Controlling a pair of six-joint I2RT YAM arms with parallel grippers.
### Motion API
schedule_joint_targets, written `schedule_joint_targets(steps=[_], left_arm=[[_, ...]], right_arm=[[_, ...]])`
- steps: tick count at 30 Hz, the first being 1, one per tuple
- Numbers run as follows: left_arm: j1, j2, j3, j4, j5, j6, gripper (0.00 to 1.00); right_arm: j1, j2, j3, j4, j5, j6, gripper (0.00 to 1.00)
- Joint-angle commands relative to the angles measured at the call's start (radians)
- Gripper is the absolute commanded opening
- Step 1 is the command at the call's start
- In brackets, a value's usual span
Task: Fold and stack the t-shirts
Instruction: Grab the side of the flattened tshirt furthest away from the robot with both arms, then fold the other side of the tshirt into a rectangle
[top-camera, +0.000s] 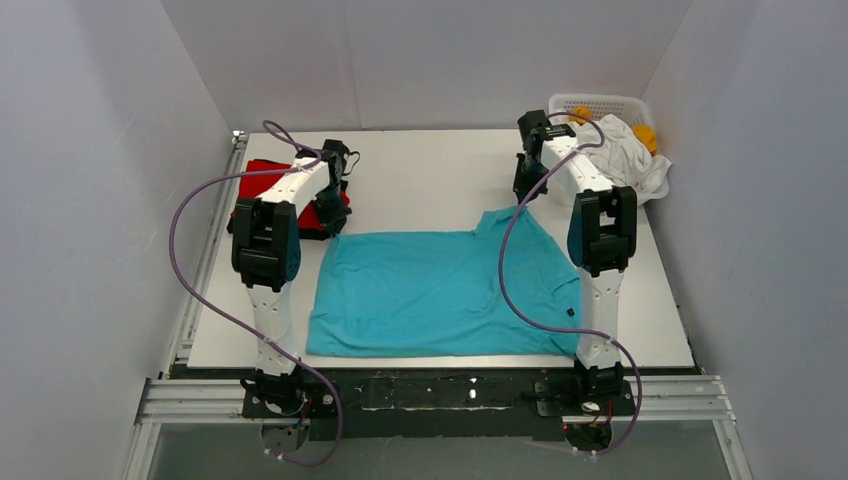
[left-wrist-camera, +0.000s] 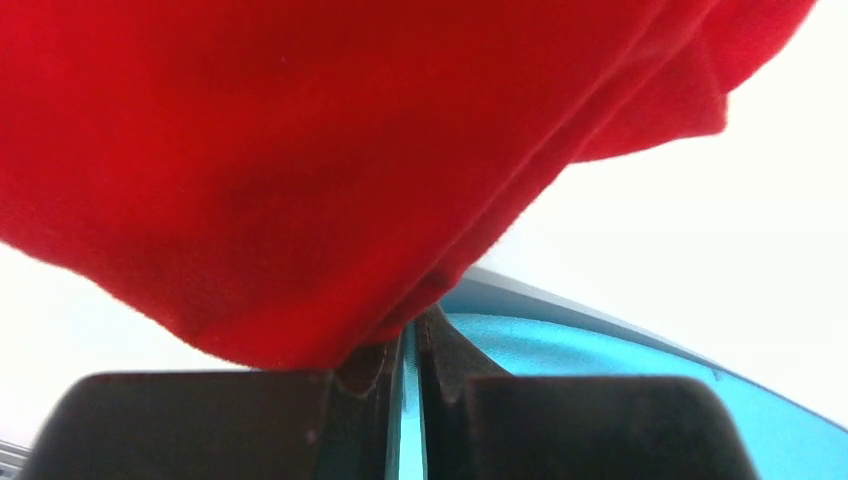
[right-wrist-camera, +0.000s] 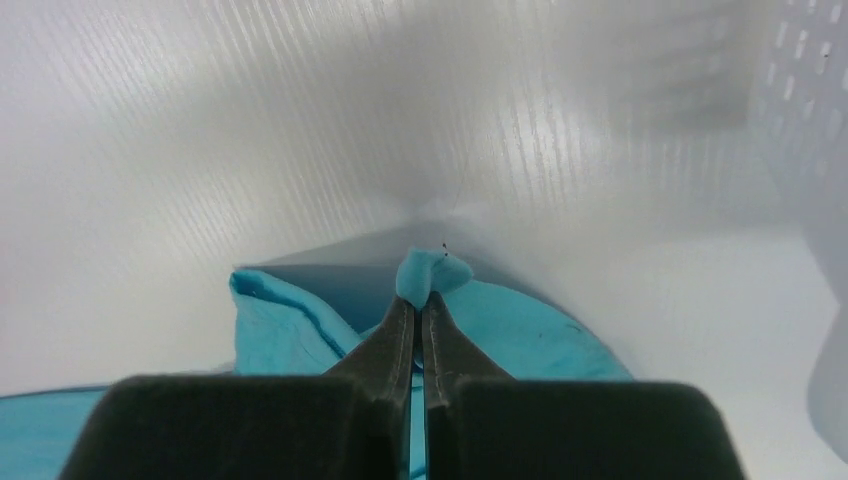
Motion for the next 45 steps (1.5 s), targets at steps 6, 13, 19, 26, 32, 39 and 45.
schedule_joint_targets(steps=[6,13,19,26,32,39,45], left_arm=[[0.008,-0.134,-0.125,-0.056,0.087,0.013,0.0],[0.003,-0.317,-0.343,0.07,0.142,-0.015,0.0],[-0.015,-0.491,-0.506,0.119,0.136,-0.007,0.0],[-0.053,-0.697,-0.713,0.141,0.098,-0.019,0.0],[-0.075,-0.84,-0.85,0.127,0.087,-0.053,0.0],[-0.083,-0.987,-0.978,0.075,0.001,-0.087,0.0],[-0.083,-0.959,-0.96,0.032,-0.033,-0.091,0.0]], right_arm=[[-0.006,-0.171,-0.128,0.032,-0.065,-0.064,0.01],[0.04,-0.377,-0.364,0.102,-0.06,-0.098,0.01],[0.079,-0.594,-0.581,0.123,-0.033,-0.075,0.01],[0.123,-0.797,-0.773,0.075,0.031,-0.051,0.01],[0.174,-0.933,-0.91,0.042,0.033,-0.031,0.01],[0.225,-1.075,-1.047,-0.007,0.034,0.07,0.01],[0.233,-1.086,-1.101,-0.078,0.054,0.157,0.01]])
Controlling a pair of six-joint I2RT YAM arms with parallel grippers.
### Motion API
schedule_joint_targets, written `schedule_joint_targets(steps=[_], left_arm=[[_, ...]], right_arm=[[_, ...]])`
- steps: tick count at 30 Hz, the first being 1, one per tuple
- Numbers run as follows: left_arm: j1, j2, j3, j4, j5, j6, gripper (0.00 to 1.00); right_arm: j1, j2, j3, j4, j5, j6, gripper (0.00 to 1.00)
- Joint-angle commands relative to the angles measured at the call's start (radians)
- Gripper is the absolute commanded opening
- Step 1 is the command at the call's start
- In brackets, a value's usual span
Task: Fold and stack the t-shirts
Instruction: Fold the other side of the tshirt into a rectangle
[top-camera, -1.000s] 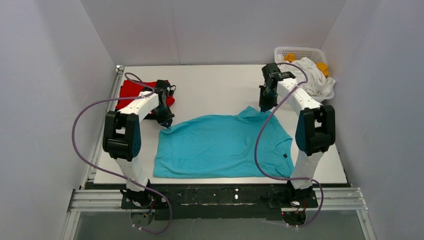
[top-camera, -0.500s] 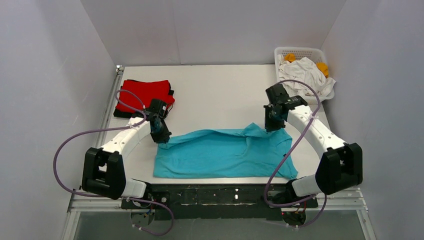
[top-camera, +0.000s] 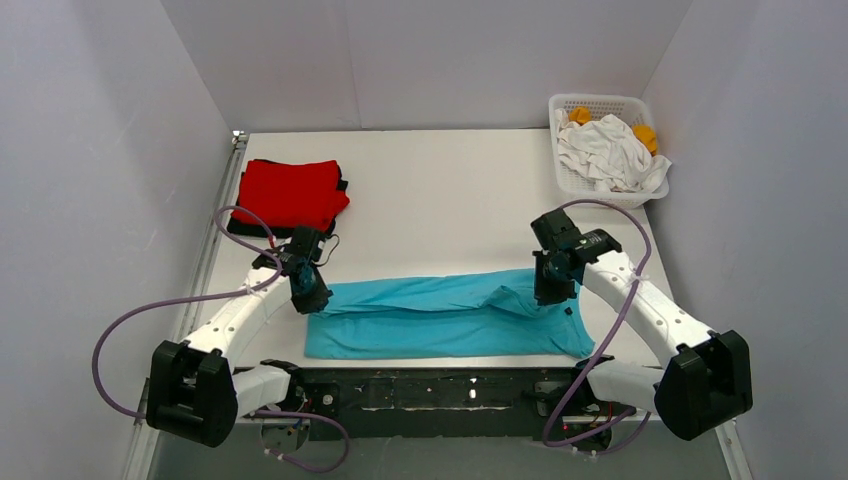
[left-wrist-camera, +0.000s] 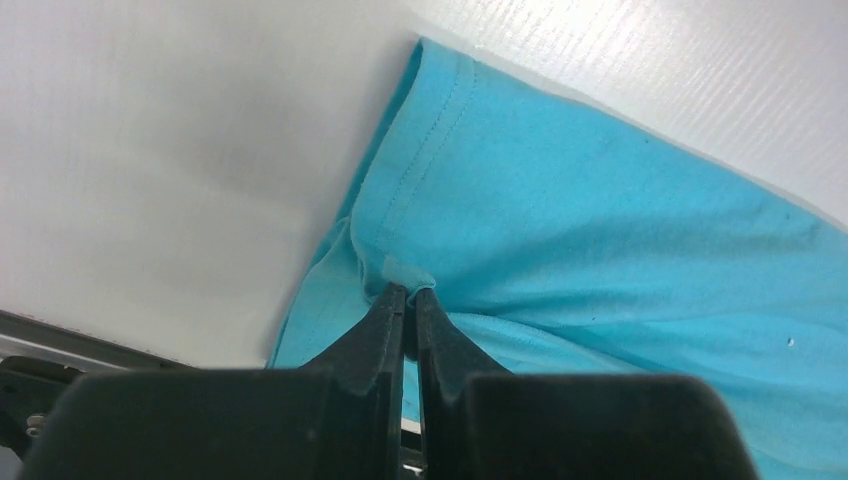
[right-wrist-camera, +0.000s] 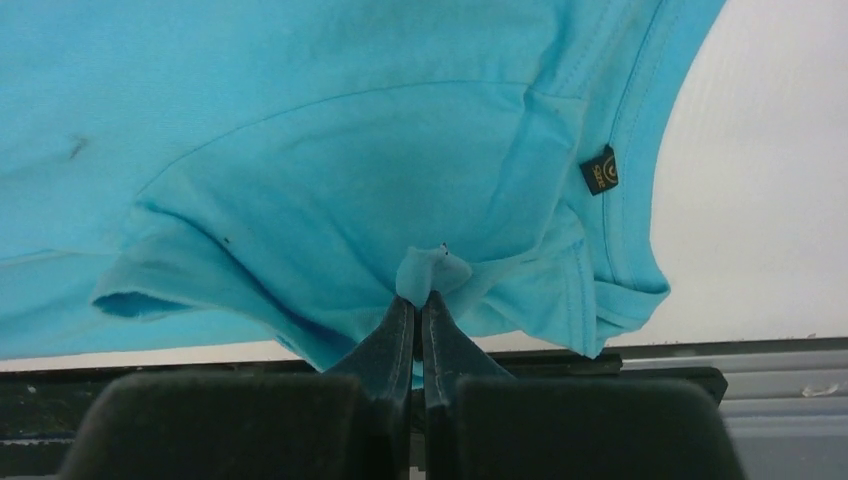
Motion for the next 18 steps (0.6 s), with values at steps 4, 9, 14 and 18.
schedule_joint_targets(steps=[4,9,14,18], left_arm=[[-0.002,0.001,-0.029,-0.123,-0.055,-0.02,0.09],[-0.002,-0.049,-0.054,-0.177,-0.069,-0.04,0.26],[-0.002,-0.19,0.0,-0.451,-0.212,-0.139,0.97],[-0.004,-0.269,0.094,-0.49,-0.254,-0.129,0.98]], right_arm=[[0.008,-0.044,-0.075,-0.055,0.028,0.133,0.09],[0.031,-0.142,-0.162,-0.077,-0.08,0.216,0.4],[0.073,-0.384,-0.188,-0.251,-0.177,0.362,0.71],[0.073,-0.504,-0.149,-0.244,-0.191,0.379,0.82]])
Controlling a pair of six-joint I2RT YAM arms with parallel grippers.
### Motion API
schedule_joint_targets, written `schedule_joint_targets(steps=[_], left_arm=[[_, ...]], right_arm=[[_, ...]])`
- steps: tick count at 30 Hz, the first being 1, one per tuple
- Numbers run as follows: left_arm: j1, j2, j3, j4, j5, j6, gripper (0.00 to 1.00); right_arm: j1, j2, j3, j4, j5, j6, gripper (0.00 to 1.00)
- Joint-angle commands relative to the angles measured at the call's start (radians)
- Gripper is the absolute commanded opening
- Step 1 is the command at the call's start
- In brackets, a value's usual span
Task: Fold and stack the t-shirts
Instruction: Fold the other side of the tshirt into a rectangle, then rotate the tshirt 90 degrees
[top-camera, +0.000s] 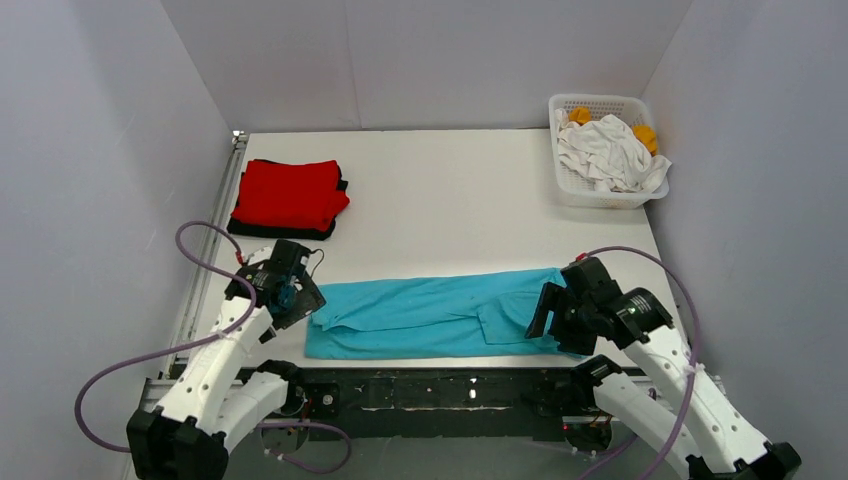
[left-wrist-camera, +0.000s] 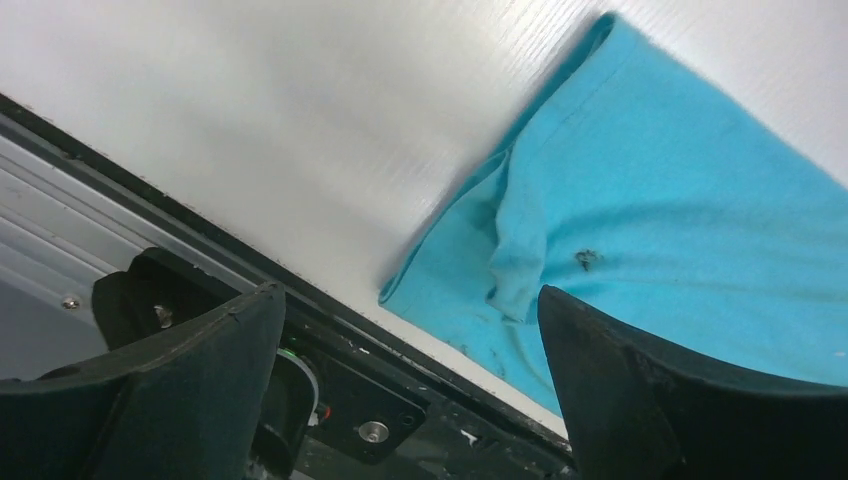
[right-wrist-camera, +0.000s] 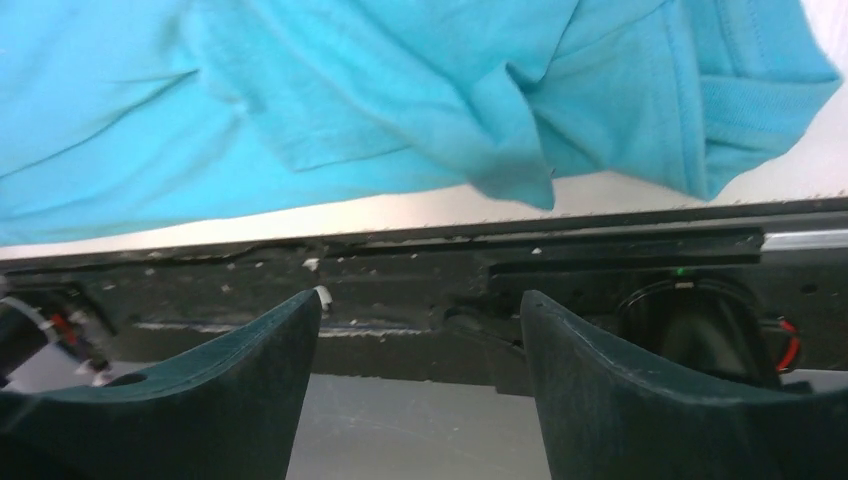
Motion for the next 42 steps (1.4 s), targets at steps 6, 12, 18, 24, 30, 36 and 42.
schedule_joint_targets(steps=[6,12,18,24,30,36,42], left_arm=[[-0.01,0.121,0.222,-0.105,0.209,0.061,0.98],[-0.026,0.286,0.166,0.115,0.489,0.068,0.98],[-0.023,0.354,0.034,0.167,0.481,0.091,0.98],[-0.014,0.399,-0.094,0.175,0.435,0.04,0.98],[-0.014,0.351,-0.117,0.14,0.42,0.048,0.98],[-0.043,0.29,-0.196,0.164,0.535,-0.033,0.98],[-0.139,0.207,-0.219,0.186,0.578,-0.136,0.98]], right_arm=[[0.005,0.01,0.156,0.018,0.034,0.041,0.84],[0.003,0.213,0.132,0.299,-0.072,0.064,0.85],[-0.025,0.397,0.005,0.392,-0.019,0.146,0.87],[-0.085,0.462,-0.139,0.55,-0.064,0.219,0.88],[-0.18,0.627,-0.068,0.713,0.016,0.14,0.9],[-0.238,0.963,0.324,0.74,-0.055,-0.05,0.89],[-0.238,1.291,0.782,0.683,-0.208,-0.183,0.88]])
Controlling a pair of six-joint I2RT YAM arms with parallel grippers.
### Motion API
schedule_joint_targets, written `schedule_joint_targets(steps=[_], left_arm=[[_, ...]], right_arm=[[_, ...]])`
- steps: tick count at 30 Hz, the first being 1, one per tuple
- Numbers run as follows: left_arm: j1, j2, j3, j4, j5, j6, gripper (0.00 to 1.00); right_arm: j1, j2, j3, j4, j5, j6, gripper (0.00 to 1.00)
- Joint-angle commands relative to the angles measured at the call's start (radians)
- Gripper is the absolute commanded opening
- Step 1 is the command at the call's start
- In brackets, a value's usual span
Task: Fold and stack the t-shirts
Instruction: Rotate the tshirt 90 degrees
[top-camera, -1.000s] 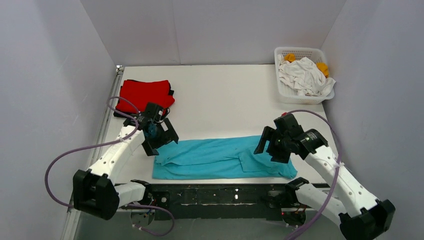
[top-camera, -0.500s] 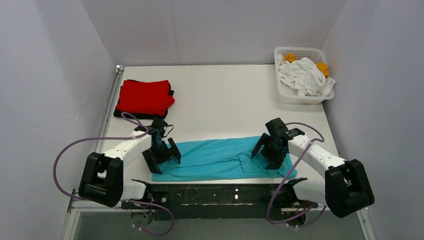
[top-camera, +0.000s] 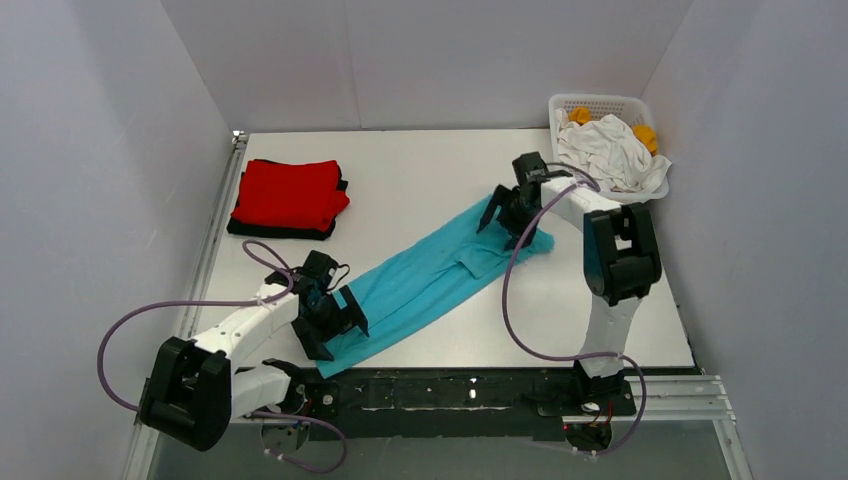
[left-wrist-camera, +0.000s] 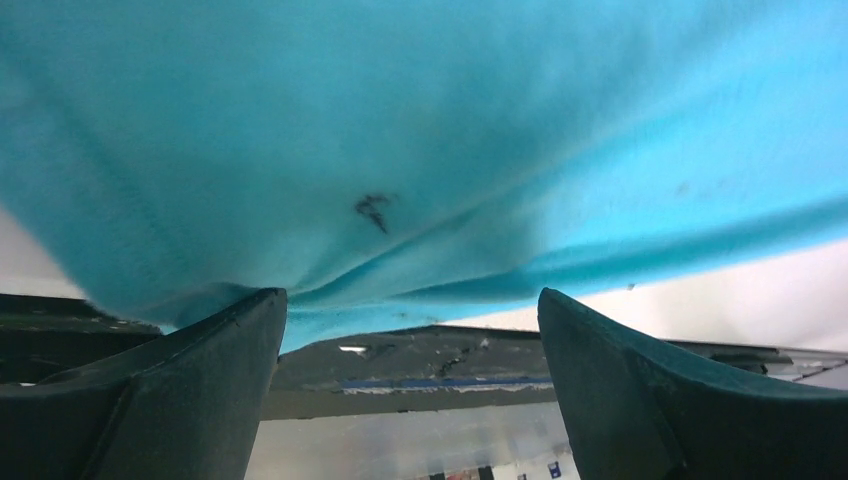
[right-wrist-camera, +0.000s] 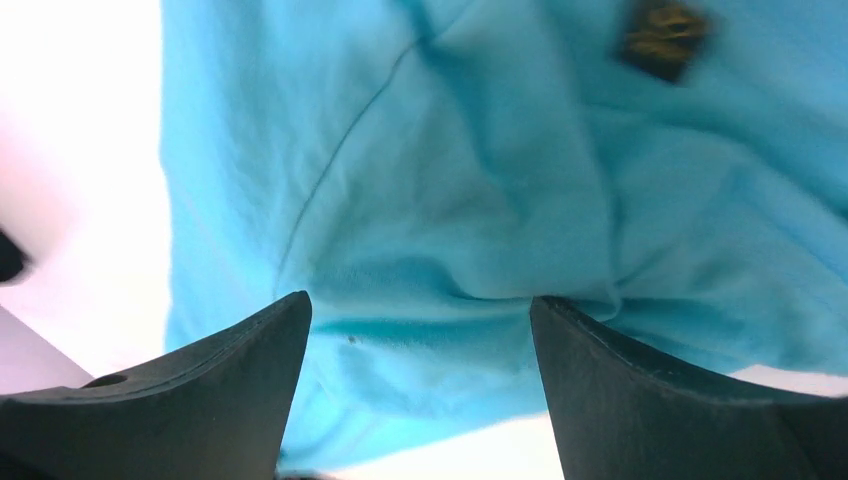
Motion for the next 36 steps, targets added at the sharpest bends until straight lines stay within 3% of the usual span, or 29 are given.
schedule_joint_targets(steps=[1,9,19,25,32,36], left_arm=[[-0.078,-0.013,-0.051,-0.07,0.052,-0.101,0.98],[-0.24,0.172,0.01,0.116,0.034,-0.244,0.98],[-0.37,0.347,0.158,0.157,0.072,-0.276,0.98],[-0.404,0.488,0.264,0.233,0.15,-0.268,0.98],[-0.452,0.665,0.438,0.285,0.236,-0.249,0.98],[-0.5,0.738,0.476,0.345,0.295,-0.294,0.98]], right_arm=[[-0.007,0.201,0.295,0.149,-0.035,-0.164,0.88],[0.006,0.471,0.696,0.038,-0.165,-0.23,0.87],[0.027,0.708,1.041,-0.024,-0.239,-0.141,0.87],[0.032,0.813,1.144,0.167,-0.347,0.035,0.87],[0.053,0.914,1.222,0.408,-0.36,0.193,0.87],[0.071,0.953,1.27,0.448,-0.317,0.201,0.87]])
